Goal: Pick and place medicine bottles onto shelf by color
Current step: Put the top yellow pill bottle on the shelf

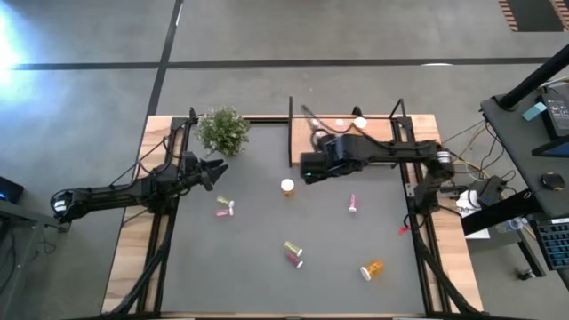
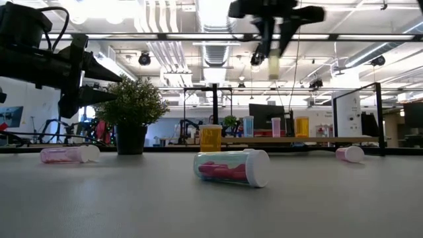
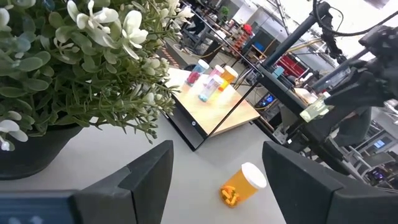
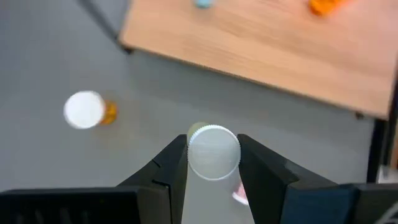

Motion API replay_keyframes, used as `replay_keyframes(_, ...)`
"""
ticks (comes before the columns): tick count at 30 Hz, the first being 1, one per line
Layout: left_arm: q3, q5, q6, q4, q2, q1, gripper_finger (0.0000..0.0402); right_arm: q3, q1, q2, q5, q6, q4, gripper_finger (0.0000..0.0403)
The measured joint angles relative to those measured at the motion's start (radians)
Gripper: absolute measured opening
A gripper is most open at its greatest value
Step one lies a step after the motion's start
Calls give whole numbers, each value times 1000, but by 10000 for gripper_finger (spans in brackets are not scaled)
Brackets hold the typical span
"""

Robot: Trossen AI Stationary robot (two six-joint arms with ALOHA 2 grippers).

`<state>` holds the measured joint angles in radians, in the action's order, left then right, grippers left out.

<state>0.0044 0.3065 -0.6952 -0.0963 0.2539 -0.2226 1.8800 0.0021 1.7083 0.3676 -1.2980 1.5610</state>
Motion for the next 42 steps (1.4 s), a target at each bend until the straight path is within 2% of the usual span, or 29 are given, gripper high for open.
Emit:
replay_keyframes(11, 0, 0, 0, 0, 1, 0, 231, -373, -5, -268, 2, -667, 10, 118)
replay_keyframes(17, 0, 0, 0, 0, 1, 0, 231, -467, -46, -341, 1, -910, 11, 118)
replay_keyframes(23, 0, 0, 0, 0, 0, 0, 231, -494, -143, -345, 0, -1021, 10, 118)
replay_keyframes(29, 0, 0, 0, 0, 1, 0, 231, -494, -255, -319, 0, -976, 4, 118)
replay_keyframes(37, 0, 0, 0, 0, 1, 0, 231, -494, -380, -317, 0, -1010, -85, 118)
replay_keyframes(42, 0, 0, 0, 0, 1, 0, 231, -493, -447, -274, -38, -1123, -90, 118)
